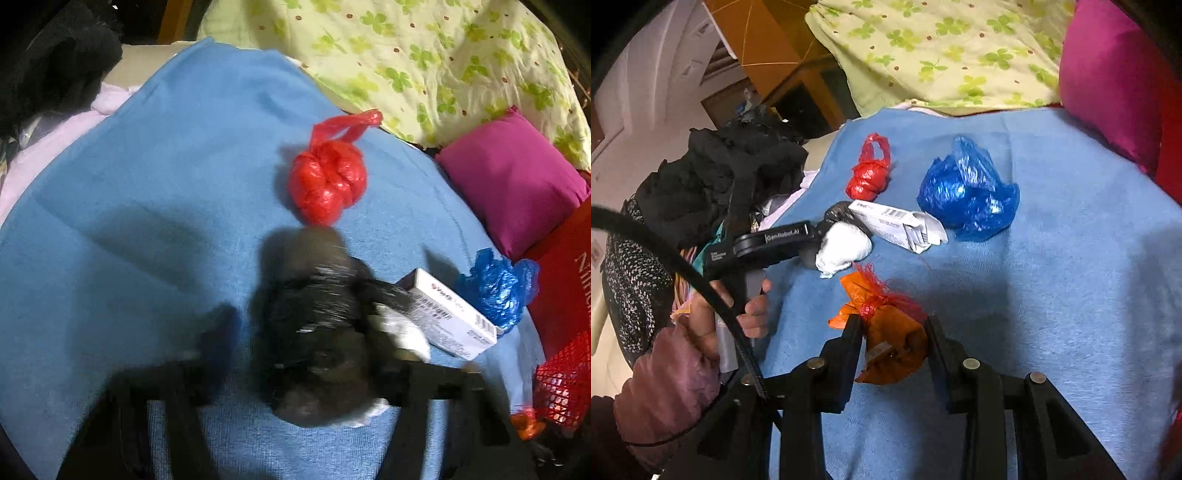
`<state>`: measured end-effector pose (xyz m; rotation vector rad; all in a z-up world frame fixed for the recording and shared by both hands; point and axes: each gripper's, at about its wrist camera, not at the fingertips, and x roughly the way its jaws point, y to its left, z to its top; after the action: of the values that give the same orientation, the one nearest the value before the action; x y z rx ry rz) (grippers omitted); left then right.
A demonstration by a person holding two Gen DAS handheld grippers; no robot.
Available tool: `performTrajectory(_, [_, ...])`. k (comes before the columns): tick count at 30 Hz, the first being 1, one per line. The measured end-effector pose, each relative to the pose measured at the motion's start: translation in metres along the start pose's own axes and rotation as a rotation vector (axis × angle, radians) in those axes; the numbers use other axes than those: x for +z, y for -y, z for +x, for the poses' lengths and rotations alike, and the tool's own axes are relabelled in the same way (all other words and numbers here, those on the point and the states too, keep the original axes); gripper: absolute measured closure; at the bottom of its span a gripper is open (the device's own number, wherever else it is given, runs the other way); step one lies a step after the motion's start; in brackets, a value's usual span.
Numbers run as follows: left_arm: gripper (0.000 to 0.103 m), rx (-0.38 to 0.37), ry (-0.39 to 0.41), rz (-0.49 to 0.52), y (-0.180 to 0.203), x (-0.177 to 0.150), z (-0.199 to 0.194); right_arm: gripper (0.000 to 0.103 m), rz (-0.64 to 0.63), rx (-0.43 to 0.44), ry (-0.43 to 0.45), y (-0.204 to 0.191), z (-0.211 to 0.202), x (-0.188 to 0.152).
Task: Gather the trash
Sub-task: 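Grasp the black plastic bag with left tool while right tool lifts the orange bag, then carry both bags over to the red mesh wastebasket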
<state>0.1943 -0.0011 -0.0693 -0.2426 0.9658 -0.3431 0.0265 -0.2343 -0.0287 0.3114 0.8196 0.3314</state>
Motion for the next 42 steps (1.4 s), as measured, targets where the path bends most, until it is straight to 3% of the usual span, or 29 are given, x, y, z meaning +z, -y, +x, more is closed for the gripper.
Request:
performTrajectory(5, [0.064,0.037,0.053,0.009,0.002,-0.011,-0.021,0.066,-0.035,0.002,0.042,-0.006,-0.009,0.002])
performTrajectory(10, [0.064,0.112,0.186,0.070,0.012,-0.034,-0.082,0.066,-0.076,0.014,0.123,-0.016,-0.031,0.001])
performTrajectory(15, [0.064,0.114,0.270,0.091,0.030,-0.077,-0.141,0.066,-0.071,0.043,0.214,-0.021,-0.058,-0.001])
performTrajectory(20, [0.064,0.153,0.278,0.201,0.072,-0.109,-0.180,0.066,-0.035,0.037,0.295,-0.025,-0.100,-0.015])
performTrajectory(27, [0.064,0.262,0.307,0.342,0.146,-0.125,-0.215,0.066,-0.027,-0.056,0.376,-0.034,-0.180,-0.023])
performTrajectory(34, [0.063,0.262,0.355,0.464,0.209,-0.140,-0.240,0.066,0.000,-0.139,0.443,-0.031,-0.242,-0.027])
performTrajectory(42, [0.063,0.252,0.366,0.515,0.251,-0.143,-0.246,0.066,0.035,-0.179,0.498,-0.016,-0.280,-0.035])
